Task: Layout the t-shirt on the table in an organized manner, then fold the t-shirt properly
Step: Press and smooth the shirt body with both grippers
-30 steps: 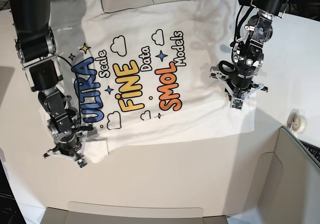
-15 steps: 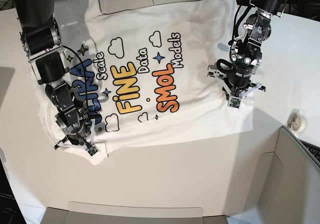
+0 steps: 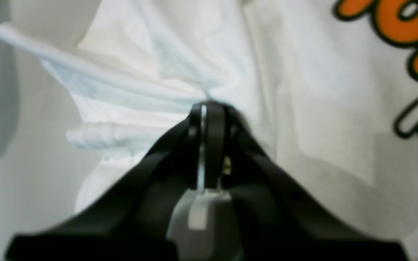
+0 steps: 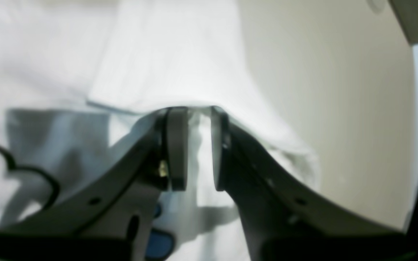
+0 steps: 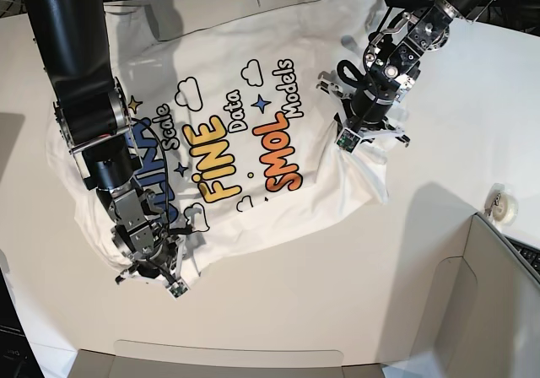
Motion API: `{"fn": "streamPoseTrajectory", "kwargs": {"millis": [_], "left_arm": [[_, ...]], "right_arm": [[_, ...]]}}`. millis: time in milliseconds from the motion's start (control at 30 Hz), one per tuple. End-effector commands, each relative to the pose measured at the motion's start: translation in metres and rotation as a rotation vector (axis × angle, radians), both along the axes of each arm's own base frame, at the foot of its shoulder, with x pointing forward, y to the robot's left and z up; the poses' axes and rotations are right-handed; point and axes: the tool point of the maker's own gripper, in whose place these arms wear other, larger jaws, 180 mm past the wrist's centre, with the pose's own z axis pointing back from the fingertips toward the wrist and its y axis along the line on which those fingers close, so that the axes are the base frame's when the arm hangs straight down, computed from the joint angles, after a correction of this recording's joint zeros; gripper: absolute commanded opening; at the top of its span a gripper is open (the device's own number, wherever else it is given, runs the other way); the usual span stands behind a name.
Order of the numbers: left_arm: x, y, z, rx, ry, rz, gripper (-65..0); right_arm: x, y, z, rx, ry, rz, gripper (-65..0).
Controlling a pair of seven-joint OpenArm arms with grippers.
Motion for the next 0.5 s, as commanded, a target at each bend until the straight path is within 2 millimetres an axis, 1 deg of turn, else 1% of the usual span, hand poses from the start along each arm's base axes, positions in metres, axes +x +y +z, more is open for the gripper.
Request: {"fn": "streamPoseTrajectory", "kwargs": {"millis": [0, 100, 267, 300, 333, 467], "left_arm": [[-0.017, -0.002, -0.015, 0.007, 0.099, -0.02, -62.7], [-0.017, -0.002, -0.014, 0.025, 0.088, -0.031, -62.7], [-0.03, 0.01, -0.021, 0.158, 0.047, -0.081, -62.7], [-0.034, 0.011, -0.023, 0.187, 0.042, -0.097, -62.7], [-0.037, 0.012, -0.024, 0.205, 0.039, -0.106, -62.7], [-0.041, 0.011, -0.022, 0.245, 0.008, -0.134, -62.7]], "right_arm": [[0.024, -0.004, 0.041, 0.003, -0.092, -0.004, -50.7], [0.033, -0.01, 0.056, -0.007, -0.138, -0.036, -50.3], [0.036, -0.023, 0.063, -0.028, -0.186, -0.105, -50.0], [0.038, -0.029, 0.067, -0.037, -0.203, -0.125, -49.7], [0.041, -0.035, 0.075, -0.044, -0.228, -0.147, -48.6], [0.046, -0.081, 0.098, -0.099, -0.341, -0.296, -37.4]]}}
